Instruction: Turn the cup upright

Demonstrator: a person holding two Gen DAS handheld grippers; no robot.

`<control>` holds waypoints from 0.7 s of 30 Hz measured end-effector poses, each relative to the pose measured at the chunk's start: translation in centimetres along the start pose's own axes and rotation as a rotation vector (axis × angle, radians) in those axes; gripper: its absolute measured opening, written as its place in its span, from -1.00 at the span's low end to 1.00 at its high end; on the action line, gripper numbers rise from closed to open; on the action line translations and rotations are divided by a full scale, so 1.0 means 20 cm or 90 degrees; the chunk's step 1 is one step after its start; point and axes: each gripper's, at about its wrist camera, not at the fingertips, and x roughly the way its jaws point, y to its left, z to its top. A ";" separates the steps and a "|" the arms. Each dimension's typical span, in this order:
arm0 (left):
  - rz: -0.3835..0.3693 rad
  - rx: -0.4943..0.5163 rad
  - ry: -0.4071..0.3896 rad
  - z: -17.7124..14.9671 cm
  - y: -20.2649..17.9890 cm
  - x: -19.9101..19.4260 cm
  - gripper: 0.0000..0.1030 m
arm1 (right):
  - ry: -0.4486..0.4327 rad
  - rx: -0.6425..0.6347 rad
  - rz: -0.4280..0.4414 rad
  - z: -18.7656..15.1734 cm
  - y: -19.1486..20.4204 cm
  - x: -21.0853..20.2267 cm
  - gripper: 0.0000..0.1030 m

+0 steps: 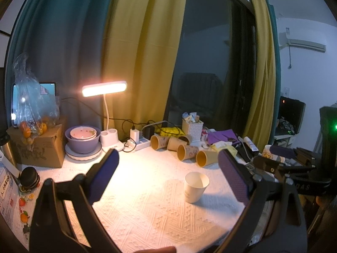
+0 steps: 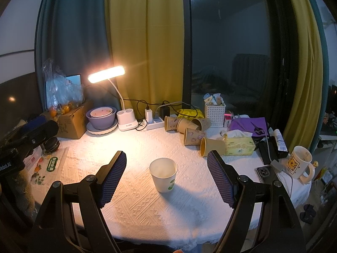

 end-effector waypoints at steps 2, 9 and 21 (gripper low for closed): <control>0.000 0.000 -0.001 0.00 0.00 0.00 0.86 | 0.001 0.000 0.000 0.00 0.00 0.00 0.59; -0.001 0.000 0.000 0.00 0.00 0.00 0.86 | 0.002 0.000 0.000 0.00 0.00 0.00 0.59; -0.004 0.002 -0.001 0.00 0.00 0.00 0.86 | 0.003 0.001 0.000 -0.01 0.01 0.00 0.59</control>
